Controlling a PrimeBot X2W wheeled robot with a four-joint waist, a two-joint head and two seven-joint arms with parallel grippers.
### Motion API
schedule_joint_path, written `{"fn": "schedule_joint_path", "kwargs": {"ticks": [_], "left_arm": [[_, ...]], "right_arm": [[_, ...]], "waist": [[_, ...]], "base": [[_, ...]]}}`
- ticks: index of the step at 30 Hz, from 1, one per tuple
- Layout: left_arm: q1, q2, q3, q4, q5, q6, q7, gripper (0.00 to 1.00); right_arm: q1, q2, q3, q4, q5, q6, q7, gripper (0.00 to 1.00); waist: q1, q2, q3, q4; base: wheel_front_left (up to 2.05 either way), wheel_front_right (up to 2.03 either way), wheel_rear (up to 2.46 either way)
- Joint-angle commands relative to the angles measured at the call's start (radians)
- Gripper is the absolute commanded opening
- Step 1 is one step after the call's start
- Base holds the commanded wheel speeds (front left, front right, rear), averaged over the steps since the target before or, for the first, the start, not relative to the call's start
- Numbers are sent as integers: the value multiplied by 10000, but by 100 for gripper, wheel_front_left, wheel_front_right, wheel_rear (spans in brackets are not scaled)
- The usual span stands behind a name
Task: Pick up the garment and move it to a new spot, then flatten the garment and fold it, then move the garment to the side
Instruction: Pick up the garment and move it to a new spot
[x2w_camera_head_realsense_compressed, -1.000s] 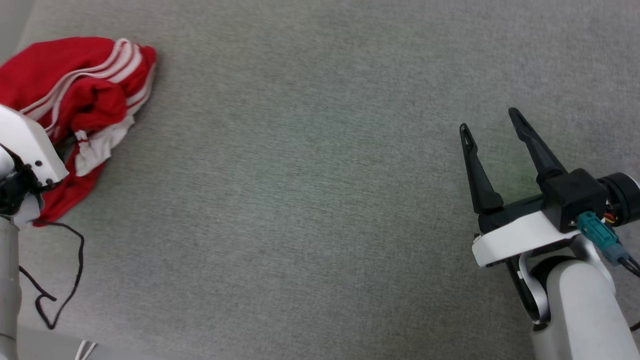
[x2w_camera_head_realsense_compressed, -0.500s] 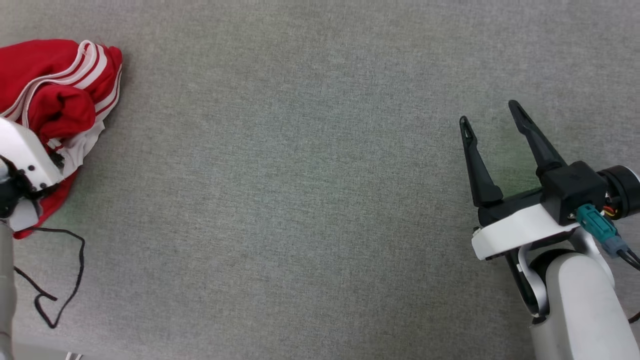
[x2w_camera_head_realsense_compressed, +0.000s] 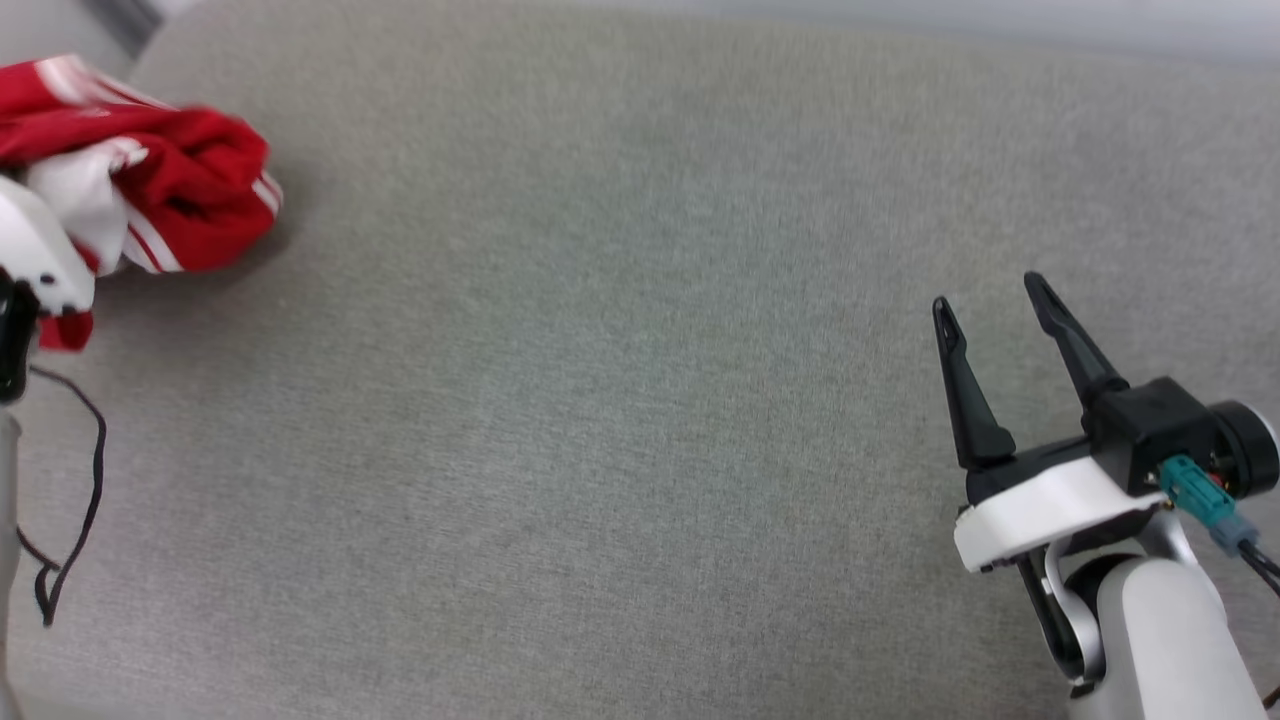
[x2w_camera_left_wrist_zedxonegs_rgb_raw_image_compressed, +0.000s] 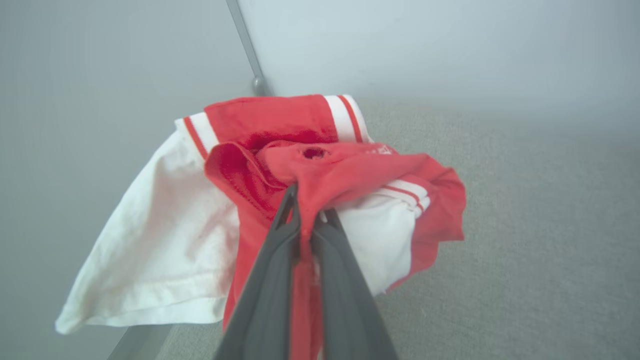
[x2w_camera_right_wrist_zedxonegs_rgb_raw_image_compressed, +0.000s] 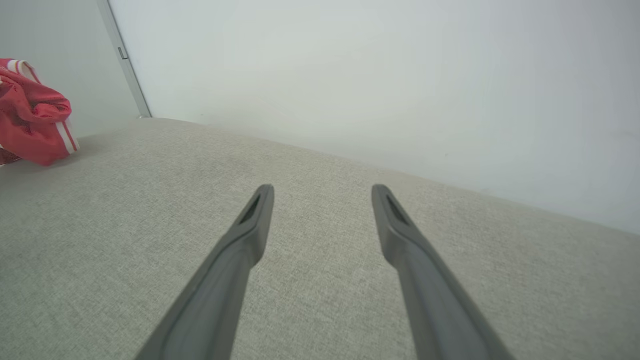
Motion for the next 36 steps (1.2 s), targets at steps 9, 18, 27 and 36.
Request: {"fn": "schedule_joint_path", "kwargs": {"ticks": [9, 18, 27, 36], "left_arm": [[-283, -671, -495, -668, 549, 169, -2364, 0], [640, -2060, -1212, -1860, 591, 188, -3028, 0], [2344, -3874, -2248, -3787, 245, 73, -2735, 0], [5252, -4917, -4645, -5011, -99, 60, -2446, 0]], "right_arm": [[779, -7, -218, 51, 373, -7, -44, 100], [1613, -7, -456, -57, 611, -7, 131, 100], [2111, -6, -611, -410, 630, -7, 423, 100], [2053, -6, -564, -742, 618, -7, 591, 100]], "waist": [[0, 0, -1707, -156], [0, 0, -2756, -1092], [0, 0, -2975, -2189], [0, 0, -2297, -2696]], "base": [[0, 0, 0], [0, 0, 0], [0, 0, 0], [0, 0, 0]]}}
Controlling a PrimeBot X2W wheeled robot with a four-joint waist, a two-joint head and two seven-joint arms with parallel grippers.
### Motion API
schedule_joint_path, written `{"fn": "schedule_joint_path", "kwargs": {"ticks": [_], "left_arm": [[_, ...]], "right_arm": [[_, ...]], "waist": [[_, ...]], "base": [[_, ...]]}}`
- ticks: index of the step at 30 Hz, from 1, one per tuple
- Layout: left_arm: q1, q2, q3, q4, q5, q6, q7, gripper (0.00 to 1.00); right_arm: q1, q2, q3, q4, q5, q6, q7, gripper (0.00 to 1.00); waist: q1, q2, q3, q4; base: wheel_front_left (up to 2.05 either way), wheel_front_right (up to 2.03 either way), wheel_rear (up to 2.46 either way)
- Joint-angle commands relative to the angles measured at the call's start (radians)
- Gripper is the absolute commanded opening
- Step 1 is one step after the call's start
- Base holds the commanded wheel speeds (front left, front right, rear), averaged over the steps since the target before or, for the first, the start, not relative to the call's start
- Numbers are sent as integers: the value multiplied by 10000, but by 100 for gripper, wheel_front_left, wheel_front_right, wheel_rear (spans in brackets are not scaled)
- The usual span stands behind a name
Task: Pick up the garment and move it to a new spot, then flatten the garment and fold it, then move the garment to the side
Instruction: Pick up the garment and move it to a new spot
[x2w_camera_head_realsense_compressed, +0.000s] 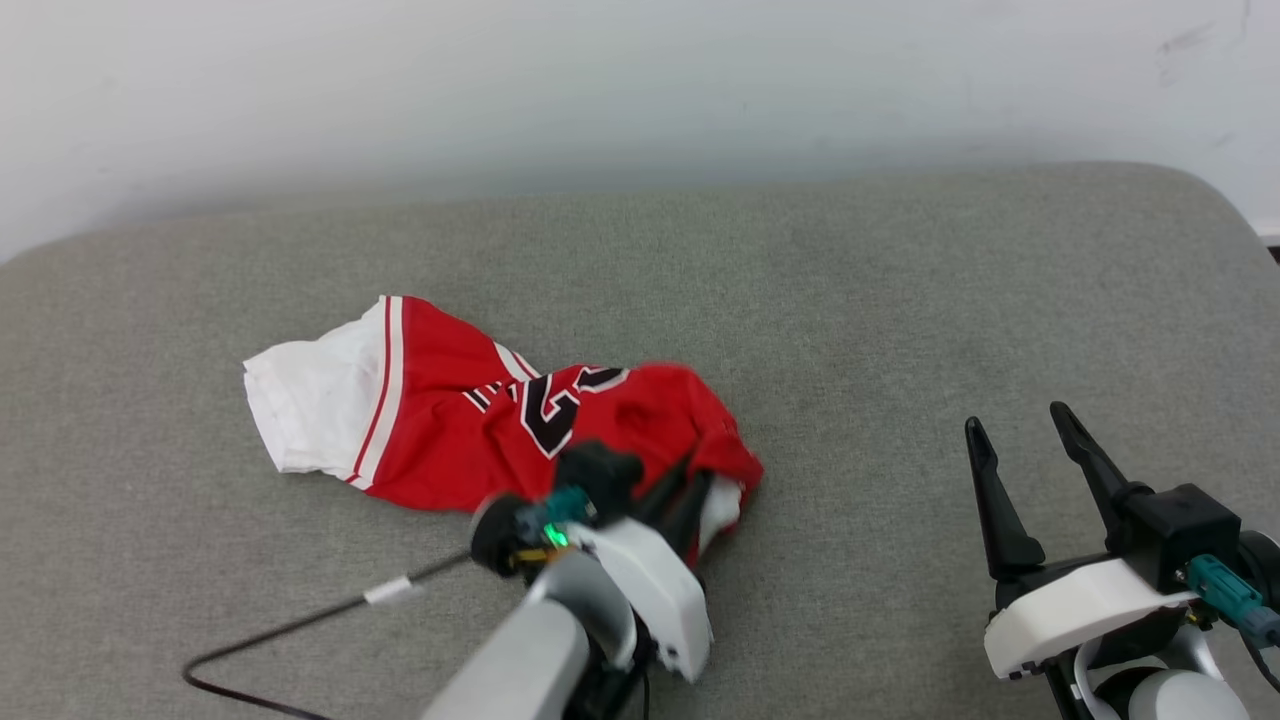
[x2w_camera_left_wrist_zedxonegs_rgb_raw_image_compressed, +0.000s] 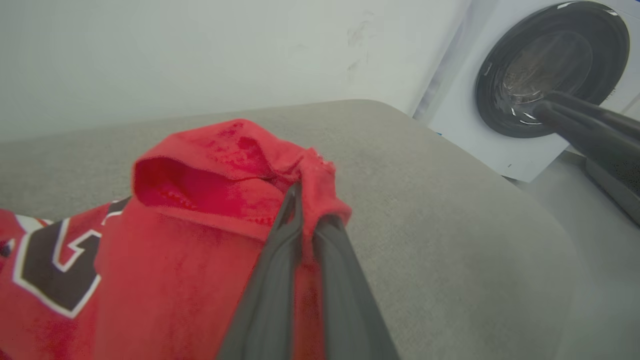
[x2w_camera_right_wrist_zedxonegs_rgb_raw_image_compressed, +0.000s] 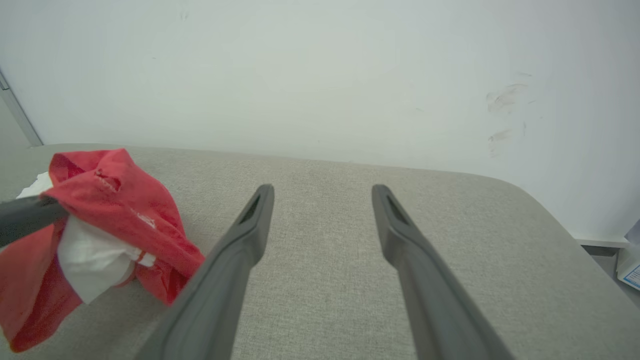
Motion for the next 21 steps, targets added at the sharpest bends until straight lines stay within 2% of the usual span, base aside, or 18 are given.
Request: {"fn": "schedule_joint_path", "kwargs": {"ticks": [1, 5, 6, 8, 13, 17, 21], "left_arm": [[276, -13, -233, 85, 67, 103, 64, 0], [793, -24, -910, 527, 103, -43, 344, 0], [857, -13, -1048, 650, 143, -93, 410, 24], [834, -6, -1223, 743, 307, -77, 336, 100], [617, 3, -1403, 136, 685, 7, -726, 100], [666, 155, -1023, -674, 729, 326, -1346, 100], [855, 422, -449, -1294, 638, 842, -1544, 100]], "right_arm": [[-116, 0, 8, -52, 43, -7, -24, 100], [-260, 0, 87, -18, 56, -7, -82, 100], [-274, 0, 93, 13, 51, -5, -83, 100], [-294, -2, 46, 71, 80, -7, -137, 100], [-88, -2, -14, 329, 123, -7, -181, 100], [75, -2, -70, 432, 148, -7, -184, 100], [270, -2, -124, 517, 186, -7, -158, 100]], "waist": [[1, 0, 227, -27], [1, 0, 485, 69], [1, 0, 505, 97], [1, 0, 525, 208], [1, 0, 55, 547], [1, 0, -343, 764], [1, 0, -625, 900]], "base": [[0, 0, 0], [0, 0, 0], [0, 0, 0], [0, 0, 0], [0, 0, 0], [0, 0, 0], [0, 0, 0]]}}
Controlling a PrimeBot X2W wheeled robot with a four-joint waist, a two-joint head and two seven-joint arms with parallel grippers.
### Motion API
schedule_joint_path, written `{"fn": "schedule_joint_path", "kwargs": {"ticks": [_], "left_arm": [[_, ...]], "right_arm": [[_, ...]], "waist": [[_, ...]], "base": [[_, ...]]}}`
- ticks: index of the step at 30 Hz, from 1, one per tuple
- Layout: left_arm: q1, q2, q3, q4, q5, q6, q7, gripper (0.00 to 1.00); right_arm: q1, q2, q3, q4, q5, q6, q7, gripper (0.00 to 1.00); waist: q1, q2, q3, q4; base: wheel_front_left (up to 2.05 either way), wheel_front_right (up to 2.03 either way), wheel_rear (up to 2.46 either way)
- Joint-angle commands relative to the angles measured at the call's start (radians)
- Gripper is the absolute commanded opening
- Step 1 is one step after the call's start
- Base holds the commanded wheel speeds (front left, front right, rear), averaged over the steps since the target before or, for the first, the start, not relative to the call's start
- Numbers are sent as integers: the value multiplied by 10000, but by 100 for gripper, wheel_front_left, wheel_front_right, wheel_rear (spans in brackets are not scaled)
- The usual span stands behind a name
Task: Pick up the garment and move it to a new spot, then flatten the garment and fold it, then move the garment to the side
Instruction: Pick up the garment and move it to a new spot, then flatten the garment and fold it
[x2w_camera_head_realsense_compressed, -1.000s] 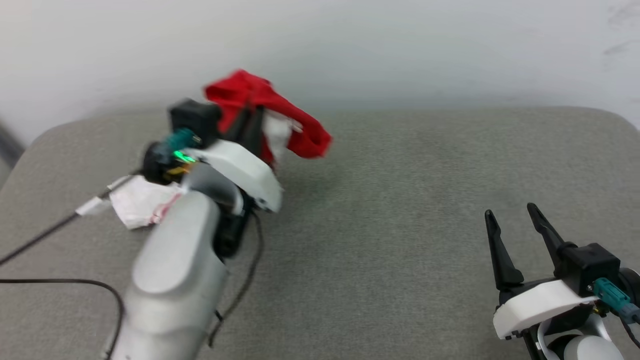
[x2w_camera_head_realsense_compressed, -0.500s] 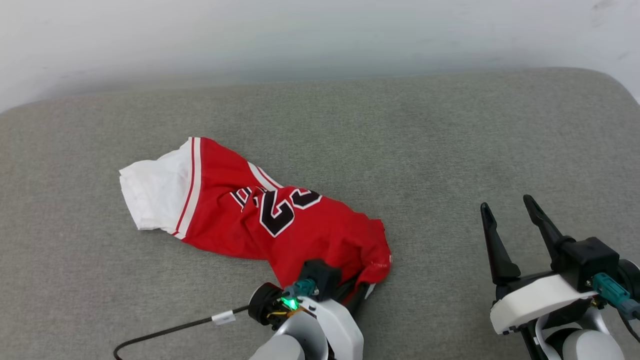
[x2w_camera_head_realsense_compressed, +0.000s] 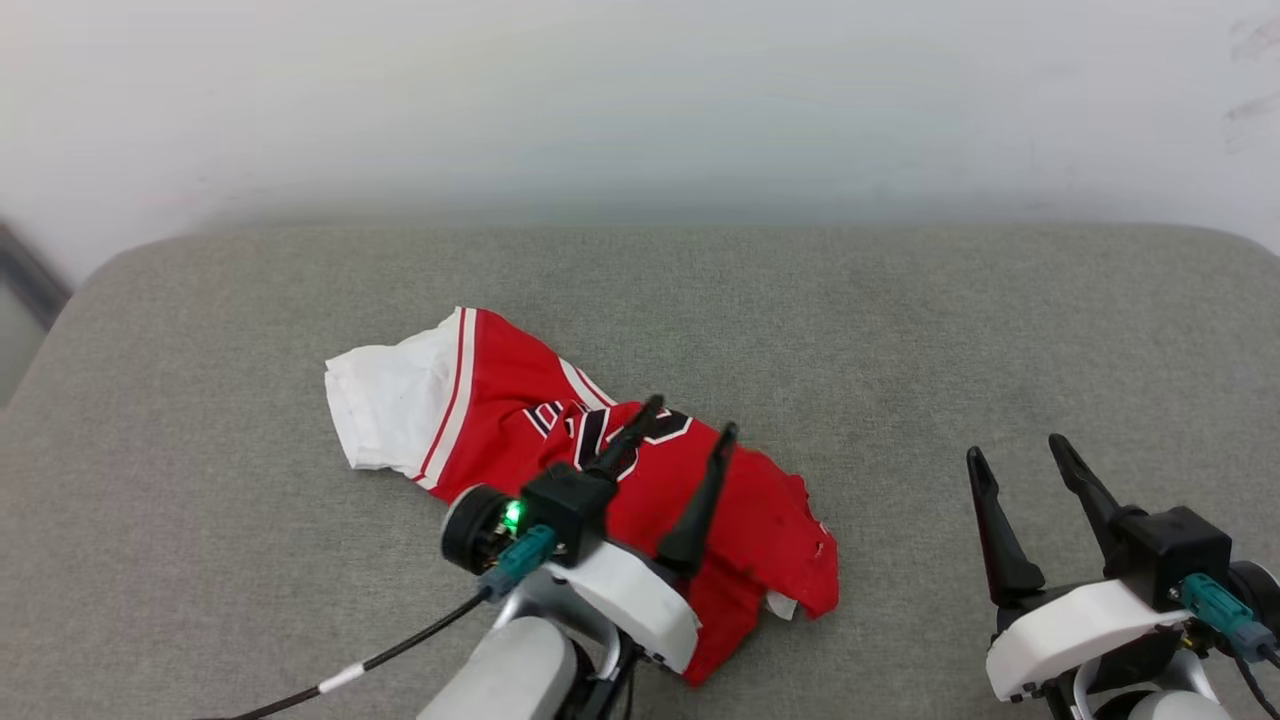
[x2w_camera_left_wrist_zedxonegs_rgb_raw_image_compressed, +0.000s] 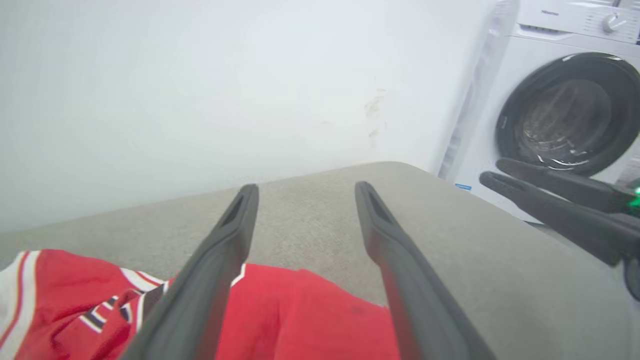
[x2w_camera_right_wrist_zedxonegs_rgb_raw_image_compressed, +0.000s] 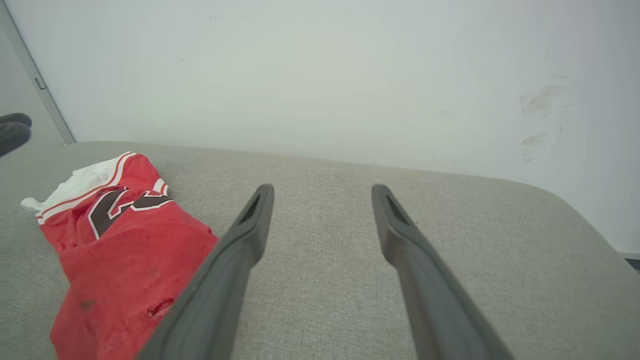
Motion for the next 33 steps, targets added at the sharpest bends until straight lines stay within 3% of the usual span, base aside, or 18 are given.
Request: {"fn": "schedule_joint_path", "kwargs": {"ticks": [1, 12, 22, 33], "left_arm": [[173, 190, 235, -129, -64, 224, -63, 100], [992, 1565, 2337, -490, -457, 1585, -247, 100], [2283, 2496, 2696, -807, -568, 1886, 24, 100], [2573, 2582, 2575, -1110, -577, 2036, 174, 100]], "right_arm": [[151, -3, -36, 27, 92, -7, -11, 100], [492, -2, -273, -27, 137, -7, -11, 100], [857, -2, -264, -142, 260, -7, 73, 100], [999, -2, -202, -273, 361, -7, 178, 100]], "waist": [[1, -1, -188, 131], [1, -1, -360, 105], [1, -1, -701, -167], [1, -1, -762, -297]], "base": [[0, 0, 0], [0, 0, 0], [0, 0, 0], [0, 0, 0]]}}
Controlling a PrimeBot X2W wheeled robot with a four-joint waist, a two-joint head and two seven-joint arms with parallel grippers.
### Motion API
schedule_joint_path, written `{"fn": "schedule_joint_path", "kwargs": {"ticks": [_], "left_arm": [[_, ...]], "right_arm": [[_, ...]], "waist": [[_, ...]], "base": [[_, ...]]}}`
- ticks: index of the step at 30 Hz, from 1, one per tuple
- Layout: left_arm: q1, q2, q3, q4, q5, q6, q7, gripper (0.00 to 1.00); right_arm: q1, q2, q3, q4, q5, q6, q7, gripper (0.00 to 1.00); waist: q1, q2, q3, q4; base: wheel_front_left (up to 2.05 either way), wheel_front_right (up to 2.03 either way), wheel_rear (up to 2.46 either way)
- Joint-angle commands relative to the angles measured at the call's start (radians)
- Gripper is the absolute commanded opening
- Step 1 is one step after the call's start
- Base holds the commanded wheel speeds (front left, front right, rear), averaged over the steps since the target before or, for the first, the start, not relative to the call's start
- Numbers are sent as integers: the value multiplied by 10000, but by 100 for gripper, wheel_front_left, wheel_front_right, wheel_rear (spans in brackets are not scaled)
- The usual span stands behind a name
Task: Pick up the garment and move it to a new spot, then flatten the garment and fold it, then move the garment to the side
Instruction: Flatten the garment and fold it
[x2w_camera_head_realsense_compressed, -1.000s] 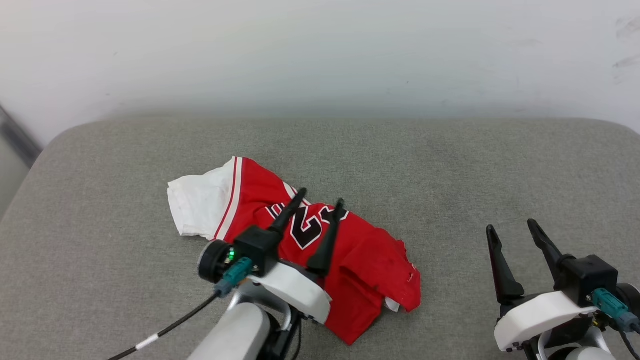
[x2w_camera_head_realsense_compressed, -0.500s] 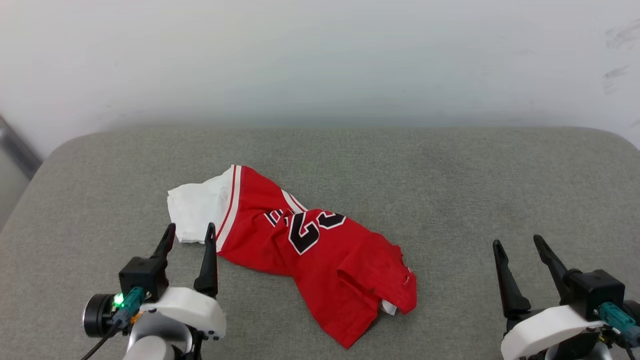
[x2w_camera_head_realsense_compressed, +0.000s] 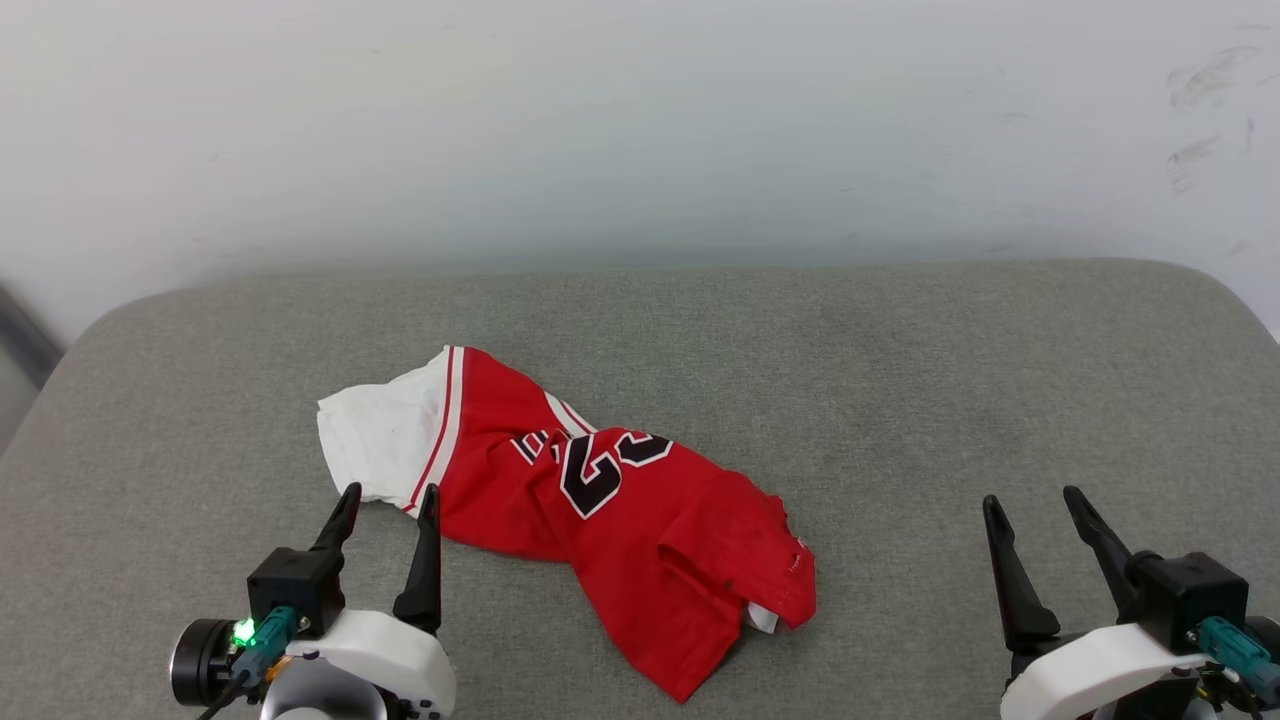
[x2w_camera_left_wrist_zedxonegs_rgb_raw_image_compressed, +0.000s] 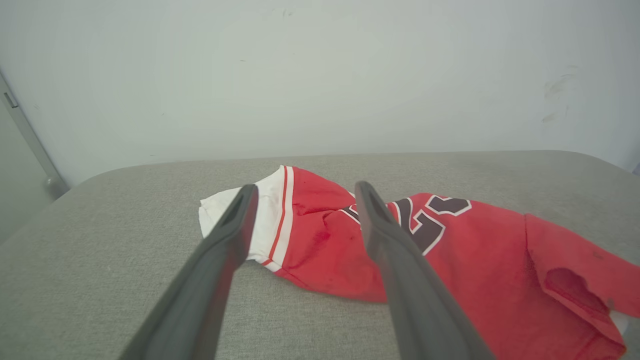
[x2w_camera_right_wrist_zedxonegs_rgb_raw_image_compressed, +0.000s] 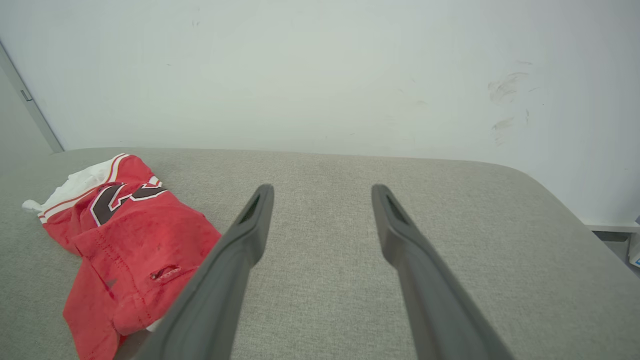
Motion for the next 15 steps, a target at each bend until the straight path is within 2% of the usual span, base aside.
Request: {"fn": "schedule_joint_path", "kwargs": {"ticks": [1, 10, 15], "left_arm": [[118, 50, 28, -43, 5, 42, -5, 100], [-35, -8, -27, -99, -21, 126, -10, 100], [-298, -65, -103, -129, 44, 116, -54, 100]], "right_arm": [[101, -2, 0, -36, 34, -7, 2, 100], [-189, -2, 86, 179, -119, -7, 291, 100], [-823, 1, 570, 611, 158, -5, 1726, 100]], "waist": [[0, 0, 4, 3], [0, 0, 99, 130], [0, 0, 312, 432]], "base": [[0, 0, 0], [0, 0, 0], [0, 0, 0]]}}
